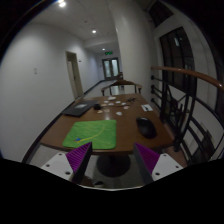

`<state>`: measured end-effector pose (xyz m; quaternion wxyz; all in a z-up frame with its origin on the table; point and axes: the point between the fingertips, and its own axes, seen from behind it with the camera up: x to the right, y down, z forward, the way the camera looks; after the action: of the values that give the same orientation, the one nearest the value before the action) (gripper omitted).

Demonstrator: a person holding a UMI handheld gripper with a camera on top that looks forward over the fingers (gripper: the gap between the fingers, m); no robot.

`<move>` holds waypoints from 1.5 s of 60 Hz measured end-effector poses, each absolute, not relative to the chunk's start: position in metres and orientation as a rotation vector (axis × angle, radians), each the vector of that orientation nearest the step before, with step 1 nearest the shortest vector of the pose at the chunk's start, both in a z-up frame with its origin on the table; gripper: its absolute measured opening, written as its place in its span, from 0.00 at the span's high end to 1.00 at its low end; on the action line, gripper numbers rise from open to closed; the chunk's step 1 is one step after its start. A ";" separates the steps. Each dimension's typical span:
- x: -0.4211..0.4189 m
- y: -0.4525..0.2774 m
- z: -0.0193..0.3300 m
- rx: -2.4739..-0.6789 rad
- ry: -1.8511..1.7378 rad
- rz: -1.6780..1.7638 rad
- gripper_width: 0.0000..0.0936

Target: Arrange mouse

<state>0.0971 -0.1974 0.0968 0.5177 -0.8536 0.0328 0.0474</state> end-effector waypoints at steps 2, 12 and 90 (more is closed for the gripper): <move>0.110 -0.199 0.092 -2.057 0.097 0.078 0.10; 0.216 -0.178 0.052 -2.073 0.160 -0.124 0.11; 0.085 -0.008 0.201 -1.758 0.002 -0.075 0.79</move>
<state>0.0855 -0.0077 0.2009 0.6372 -0.7700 0.0011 -0.0330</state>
